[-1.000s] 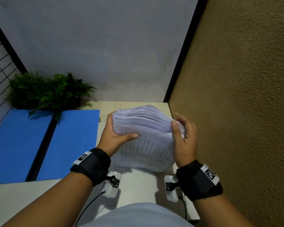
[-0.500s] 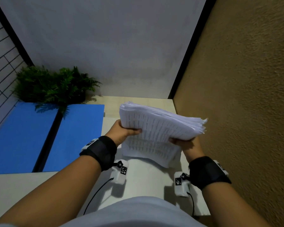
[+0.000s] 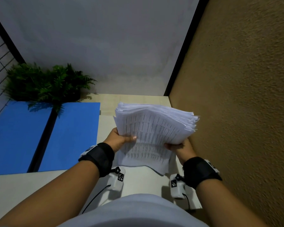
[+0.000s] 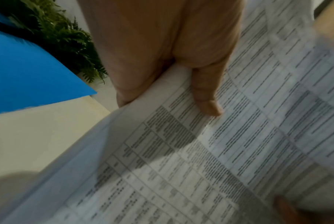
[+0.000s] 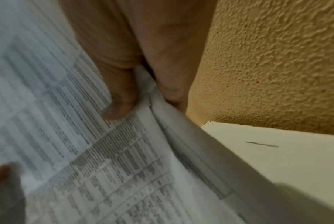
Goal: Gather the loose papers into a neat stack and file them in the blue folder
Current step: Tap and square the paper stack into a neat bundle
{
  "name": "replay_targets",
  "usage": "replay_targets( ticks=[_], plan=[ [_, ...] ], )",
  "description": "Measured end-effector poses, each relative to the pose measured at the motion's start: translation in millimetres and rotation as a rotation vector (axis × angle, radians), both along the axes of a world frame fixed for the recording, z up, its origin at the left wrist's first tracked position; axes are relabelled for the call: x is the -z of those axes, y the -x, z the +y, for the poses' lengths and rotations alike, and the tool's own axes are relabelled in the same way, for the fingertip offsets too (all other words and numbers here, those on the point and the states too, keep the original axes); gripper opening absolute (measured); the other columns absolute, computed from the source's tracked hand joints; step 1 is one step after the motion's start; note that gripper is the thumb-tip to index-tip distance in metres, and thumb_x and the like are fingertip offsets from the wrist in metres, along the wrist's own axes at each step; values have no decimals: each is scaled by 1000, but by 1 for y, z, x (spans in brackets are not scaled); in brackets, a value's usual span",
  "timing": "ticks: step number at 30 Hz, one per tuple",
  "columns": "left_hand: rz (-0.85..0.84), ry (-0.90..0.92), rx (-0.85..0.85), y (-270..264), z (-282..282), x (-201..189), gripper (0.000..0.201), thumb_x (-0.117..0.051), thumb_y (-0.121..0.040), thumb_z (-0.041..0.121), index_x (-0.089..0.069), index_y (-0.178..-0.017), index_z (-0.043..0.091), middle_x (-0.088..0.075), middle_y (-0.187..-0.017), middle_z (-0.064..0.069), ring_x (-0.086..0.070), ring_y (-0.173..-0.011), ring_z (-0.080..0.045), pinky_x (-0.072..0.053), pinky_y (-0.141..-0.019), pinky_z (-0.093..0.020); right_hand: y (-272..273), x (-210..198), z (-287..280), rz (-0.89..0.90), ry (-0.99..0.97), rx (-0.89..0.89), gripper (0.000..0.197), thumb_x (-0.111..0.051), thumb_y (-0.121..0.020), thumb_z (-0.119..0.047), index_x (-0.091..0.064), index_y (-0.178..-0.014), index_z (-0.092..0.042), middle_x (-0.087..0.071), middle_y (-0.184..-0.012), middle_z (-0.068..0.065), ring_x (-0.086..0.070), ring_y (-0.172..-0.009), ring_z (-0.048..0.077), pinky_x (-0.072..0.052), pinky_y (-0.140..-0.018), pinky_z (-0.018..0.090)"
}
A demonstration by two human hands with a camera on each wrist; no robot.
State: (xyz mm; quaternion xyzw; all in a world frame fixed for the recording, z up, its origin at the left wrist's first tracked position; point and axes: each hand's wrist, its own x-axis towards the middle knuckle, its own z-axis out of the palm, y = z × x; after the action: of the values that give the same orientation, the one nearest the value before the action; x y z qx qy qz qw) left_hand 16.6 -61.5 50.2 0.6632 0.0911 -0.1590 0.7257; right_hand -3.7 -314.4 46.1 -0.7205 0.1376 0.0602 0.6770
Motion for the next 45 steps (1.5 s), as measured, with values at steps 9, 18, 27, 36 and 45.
replay_targets(
  ticks=[9, 18, 27, 36, 45],
  plan=[
    [-10, -1, 90, 2, 3, 1, 48, -82, -70, 1, -67, -116, 8, -74, -109, -6, -70, -102, -20, -57, -74, -20, 19, 23, -19, 137, 316, -109, 49, -67, -73, 15, -60, -112, -13, -66, -106, 0, -61, -109, 23, -55, -81, 33],
    [61, 128, -162, 7, -1, 12, 35, -62, -93, 8, -57, -128, 6, -69, -113, -5, -66, -103, -17, -49, -94, -33, 20, 15, -8, 46, 203, 4, 24, -69, -83, 2, -63, -105, -5, -65, -89, 9, -64, -83, 21, -54, -73, 25],
    [370, -90, -190, 50, 19, 98, 51, -66, -91, 26, -51, -136, 9, -63, -128, -13, -62, -109, -31, -50, -96, -45, 43, 87, 4, 453, 402, -171, 34, -69, -86, -12, -43, -64, -15, -44, -59, 0, -42, -59, 16, -38, -66, 27],
    [489, -131, -201, 65, 32, 129, 77, -77, -71, 46, -50, -132, 7, -67, -118, -13, -68, -102, -33, -55, -90, -53, 57, 49, 20, 10, 648, -233, 24, -54, -95, -17, -45, -76, -5, -45, -65, 2, -40, -60, 13, -37, -59, 25],
    [432, -60, -255, 73, 20, 112, 53, -78, -81, 18, -44, -121, 12, -63, -119, -9, -64, -107, -28, -52, -93, -41, 53, 6, 15, -220, 808, -496, 21, -55, -83, 0, -39, -70, -4, -51, -66, 18, -38, -58, 17, -31, -55, 25]
  ],
)
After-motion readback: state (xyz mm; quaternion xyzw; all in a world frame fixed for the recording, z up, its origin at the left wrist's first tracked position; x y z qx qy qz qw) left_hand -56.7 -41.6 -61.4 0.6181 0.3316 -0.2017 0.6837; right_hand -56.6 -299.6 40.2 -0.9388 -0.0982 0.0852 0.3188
